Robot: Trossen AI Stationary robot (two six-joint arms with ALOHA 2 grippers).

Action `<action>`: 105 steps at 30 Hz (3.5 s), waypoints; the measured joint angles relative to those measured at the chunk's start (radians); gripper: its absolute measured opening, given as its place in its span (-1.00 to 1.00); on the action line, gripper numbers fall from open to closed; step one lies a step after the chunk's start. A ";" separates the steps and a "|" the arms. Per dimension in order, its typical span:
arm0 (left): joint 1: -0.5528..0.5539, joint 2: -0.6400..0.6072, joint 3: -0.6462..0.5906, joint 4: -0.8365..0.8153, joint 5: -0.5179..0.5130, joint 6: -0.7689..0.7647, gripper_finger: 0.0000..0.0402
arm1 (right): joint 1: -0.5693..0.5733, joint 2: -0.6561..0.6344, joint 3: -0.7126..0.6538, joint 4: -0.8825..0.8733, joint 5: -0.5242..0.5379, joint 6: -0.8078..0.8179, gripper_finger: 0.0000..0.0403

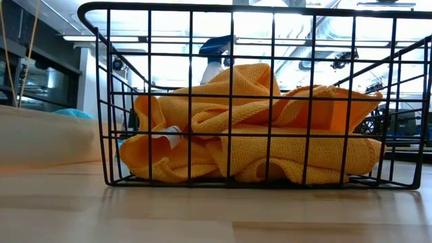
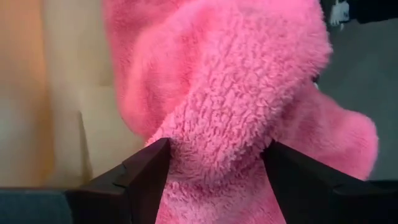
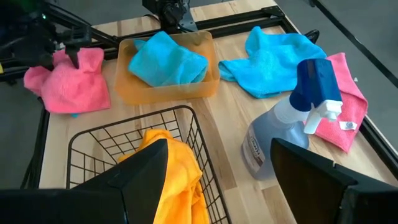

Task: Sort microfiber towel by color & place in baskets
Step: Put the bottom pink microfiber towel into the top basket

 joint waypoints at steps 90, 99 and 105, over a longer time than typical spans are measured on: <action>1.048 -0.317 0.537 0.090 -0.426 1.056 -0.09 | -0.076 -0.037 0.000 0.038 0.279 -0.318 -0.98; 1.048 -0.519 0.179 0.301 -0.483 0.859 0.05 | -0.248 -0.287 -0.274 -0.127 0.316 -0.153 -0.99; 1.038 -0.628 -0.159 0.671 -0.472 0.683 0.05 | -0.410 -0.508 -0.711 0.102 0.279 0.015 -1.00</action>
